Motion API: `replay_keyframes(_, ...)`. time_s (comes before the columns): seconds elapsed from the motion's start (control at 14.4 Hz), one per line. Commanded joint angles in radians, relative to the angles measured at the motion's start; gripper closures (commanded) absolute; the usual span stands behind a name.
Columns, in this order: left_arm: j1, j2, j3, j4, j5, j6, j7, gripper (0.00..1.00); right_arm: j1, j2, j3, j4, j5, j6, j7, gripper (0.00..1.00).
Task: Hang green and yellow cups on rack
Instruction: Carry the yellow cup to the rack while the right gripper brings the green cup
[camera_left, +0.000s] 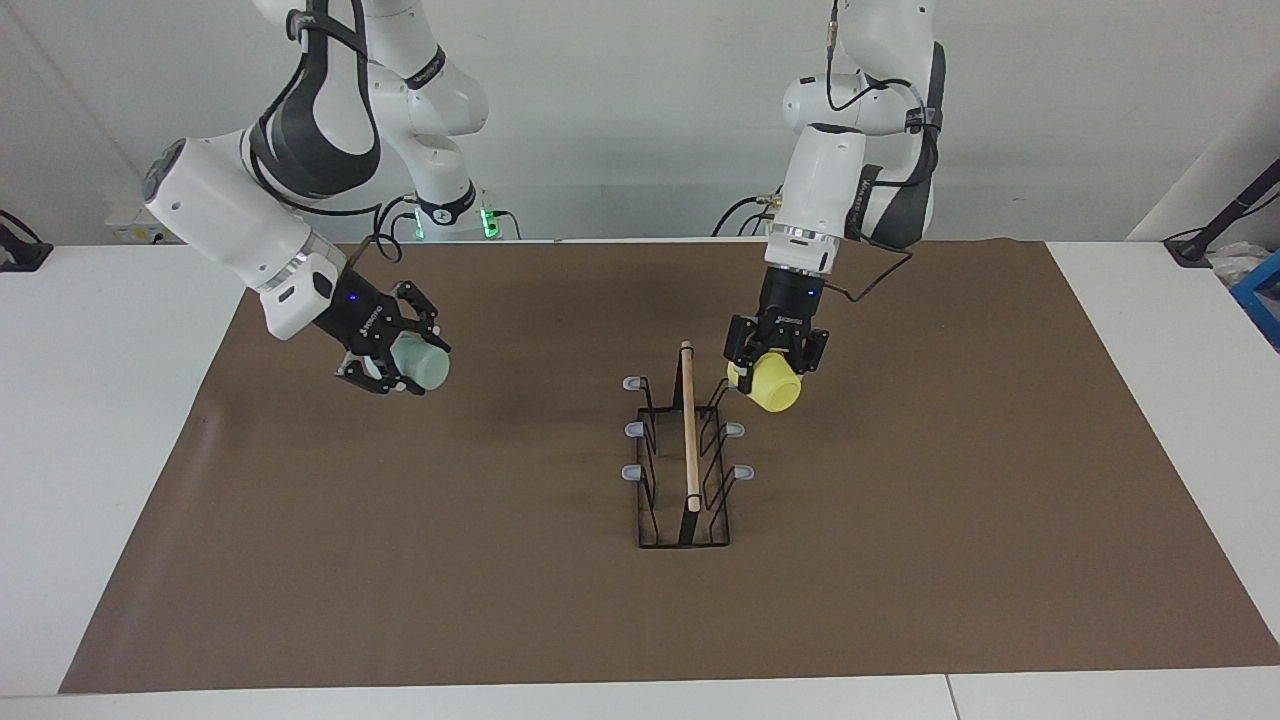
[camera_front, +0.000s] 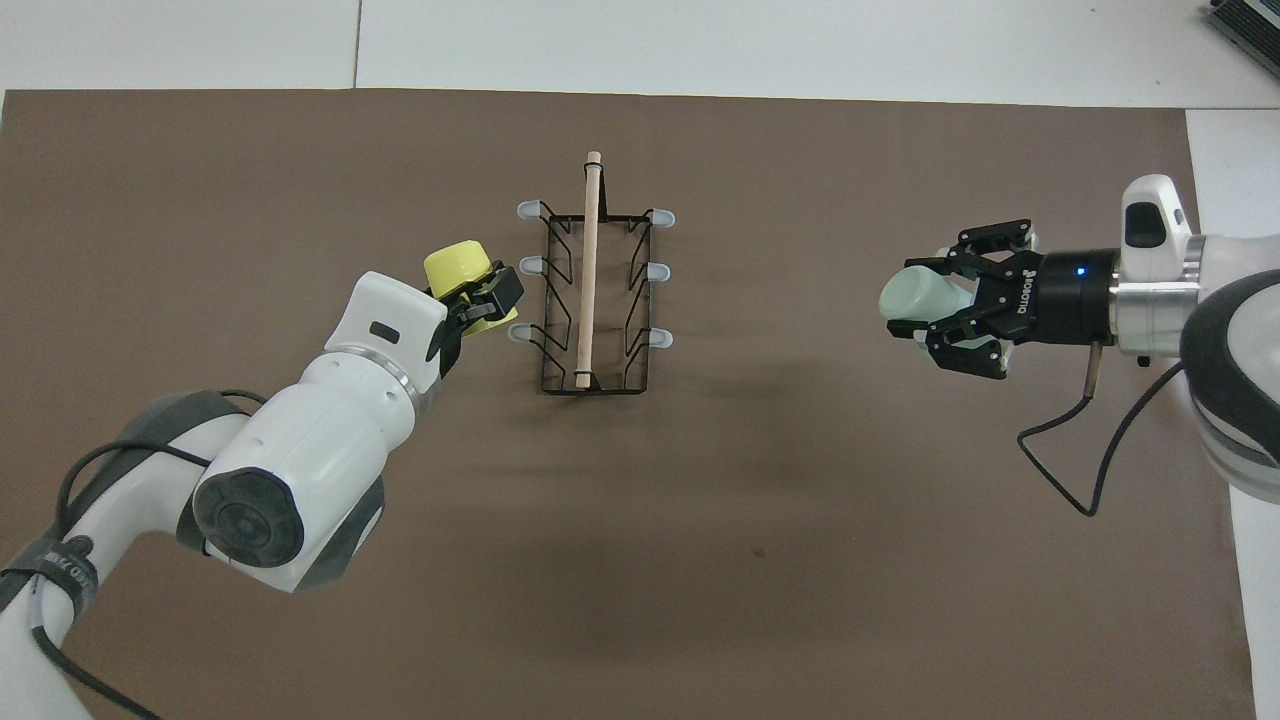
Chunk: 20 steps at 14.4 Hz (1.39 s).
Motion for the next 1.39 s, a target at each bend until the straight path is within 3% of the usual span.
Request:
replay_keyframes(0.0,0.008,0.052,-0.011,0.049,0.026,0.021,-0.003,1.0,-0.004,-0.085,0.009,-0.123,0.165,0.049,-0.155,1.0)
replay_keyframes(0.35,-0.003,0.075,-0.043,0.054,0.027,-0.019,-0.014,1.0,0.074,-0.151,0.011,-0.244,0.641,0.103,-0.426,1.0)
replay_keyframes(0.63,-0.003,0.05,-0.076,0.055,0.027,-0.141,-0.038,1.0,0.249,-0.144,0.011,-0.315,1.053,0.232,-0.667,1.0)
replay_keyframes(0.91,-0.003,0.023,-0.098,0.057,0.027,-0.24,-0.057,1.0,0.396,-0.096,0.011,-0.312,1.361,0.298,-0.85,1.0)
replay_keyframes(0.98,-0.003,0.023,-0.106,0.058,0.026,-0.263,-0.055,0.88,0.41,-0.073,0.011,-0.306,1.41,0.301,-0.897,1.0)
replay_keyframes(1.11,-0.005,0.015,-0.115,0.06,0.026,-0.303,-0.052,0.13,0.413,-0.009,0.011,-0.271,1.428,0.301,-0.983,1.0)
replay_keyframes(1.18,-0.005,0.011,-0.119,0.06,0.026,-0.326,-0.052,0.0,0.413,0.028,0.012,-0.259,1.455,0.294,-1.028,1.0)
replay_keyframes(1.32,-0.005,0.012,-0.121,0.087,0.026,-0.396,-0.045,0.0,0.432,0.049,0.012,-0.257,1.537,0.298,-1.074,1.0)
